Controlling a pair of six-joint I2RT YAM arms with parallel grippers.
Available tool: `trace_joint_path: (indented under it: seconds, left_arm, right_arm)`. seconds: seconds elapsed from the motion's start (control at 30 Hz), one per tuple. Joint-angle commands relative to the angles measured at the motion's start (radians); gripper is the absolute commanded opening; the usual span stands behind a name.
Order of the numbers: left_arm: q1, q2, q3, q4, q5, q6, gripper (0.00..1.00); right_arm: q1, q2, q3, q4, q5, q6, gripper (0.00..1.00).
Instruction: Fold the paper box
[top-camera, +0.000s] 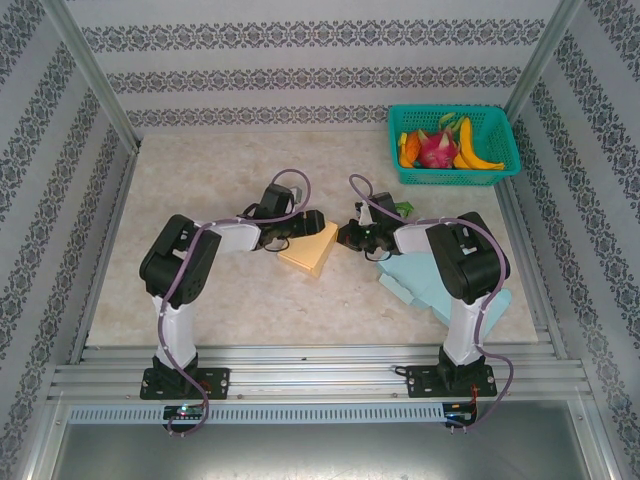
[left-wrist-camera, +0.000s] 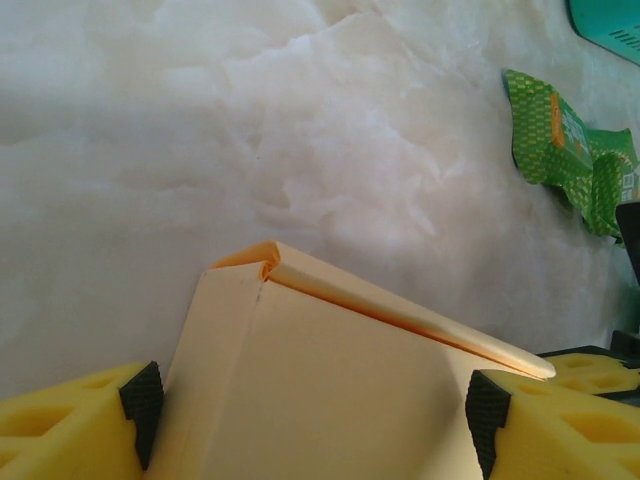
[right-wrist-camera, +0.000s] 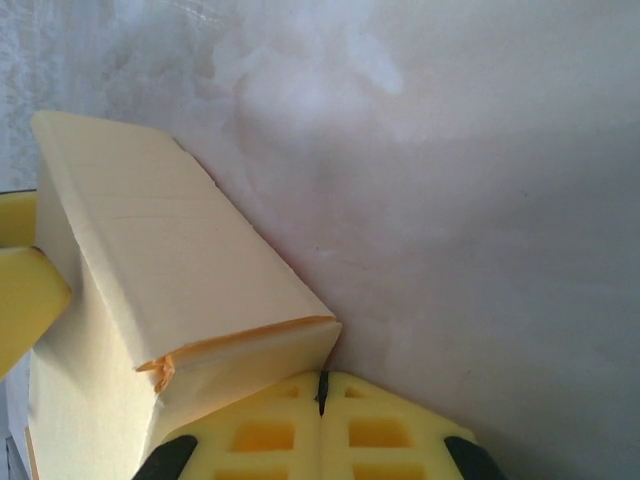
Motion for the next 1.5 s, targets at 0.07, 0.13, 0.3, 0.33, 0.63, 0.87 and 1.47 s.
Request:
trace_joint_path:
  seconds: [0.07, 0.13, 0.3, 0.33, 0.63, 0.87, 1.47]
  left_arm:
    - [0.014, -0.028, -0.028, 0.042, 0.080, -0.101, 0.82]
    - [0.023, -0.042, -0.040, 0.040, 0.051, -0.109, 0.83]
    - [0.033, -0.115, -0.071, -0.021, -0.087, -0.094, 0.86]
    - [0.035, -0.132, -0.079, -0.037, -0.110, -0.088, 0.87]
    - [0.034, -0.258, -0.199, -0.081, -0.172, -0.105, 0.89]
    - [0.021, -0.341, -0.326, -0.028, -0.133, -0.134, 0.88]
    - [-0.075, -0.369, -0.360, -0.033, -0.189, -0.147, 0.88]
  right_arm:
    - [0.030, 0.006, 0.014, 0.147, 0.072, -0.035, 0.00]
    - [0.029, -0.020, -0.007, 0.141, 0.079, -0.034, 0.00]
    - [0.024, -0.095, -0.063, 0.111, 0.109, -0.054, 0.00]
    - [0.023, -0.111, -0.076, 0.106, 0.114, -0.056, 0.00]
    - [0.052, -0.231, -0.176, 0.055, 0.138, -0.067, 0.00]
    - [0.152, -0.297, -0.256, 0.050, 0.184, -0.050, 0.00]
    - [0.312, -0.271, -0.320, 0.105, 0.282, -0.001, 0.00]
